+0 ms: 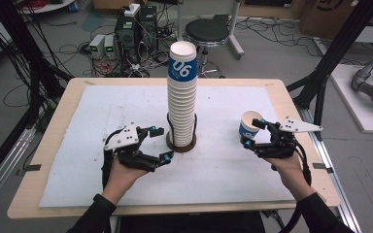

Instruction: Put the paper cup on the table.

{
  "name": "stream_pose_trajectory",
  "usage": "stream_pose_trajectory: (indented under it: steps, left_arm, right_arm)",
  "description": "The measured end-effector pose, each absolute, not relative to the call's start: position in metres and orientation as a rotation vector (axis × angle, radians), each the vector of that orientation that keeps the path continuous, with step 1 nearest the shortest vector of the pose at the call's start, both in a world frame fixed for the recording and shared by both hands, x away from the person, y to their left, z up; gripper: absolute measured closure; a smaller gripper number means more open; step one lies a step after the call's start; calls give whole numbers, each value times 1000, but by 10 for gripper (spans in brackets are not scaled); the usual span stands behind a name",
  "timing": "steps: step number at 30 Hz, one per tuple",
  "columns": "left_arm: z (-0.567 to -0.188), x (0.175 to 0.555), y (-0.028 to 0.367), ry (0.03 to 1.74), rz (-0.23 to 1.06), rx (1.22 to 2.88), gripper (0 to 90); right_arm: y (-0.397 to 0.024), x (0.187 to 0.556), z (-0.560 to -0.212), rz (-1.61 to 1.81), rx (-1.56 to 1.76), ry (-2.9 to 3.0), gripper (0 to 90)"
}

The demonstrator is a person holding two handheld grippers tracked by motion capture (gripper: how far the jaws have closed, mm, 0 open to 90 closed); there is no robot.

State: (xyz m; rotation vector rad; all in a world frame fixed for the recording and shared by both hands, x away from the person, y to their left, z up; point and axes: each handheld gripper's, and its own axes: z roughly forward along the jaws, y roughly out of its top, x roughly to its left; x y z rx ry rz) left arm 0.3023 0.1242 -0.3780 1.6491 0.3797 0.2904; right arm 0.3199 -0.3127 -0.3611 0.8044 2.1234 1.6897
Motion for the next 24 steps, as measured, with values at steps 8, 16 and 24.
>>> stream_pose_trajectory:
  steps: [8, 16, 24]
  left_arm:
    - [-377, 301, 129, 360, 296, 1648, 166]
    - [-377, 299, 133, 370, 303, 1647, 166]
    - [-377, 298, 135, 383, 318, 1647, 166]
  right_arm:
    - [-294, 317, -348, 1758, 678, 2118, 132]
    - [-286, 317, -350, 1771, 627, 2165, 132]
    - [-286, 319, -353, 1771, 630, 2175, 131]
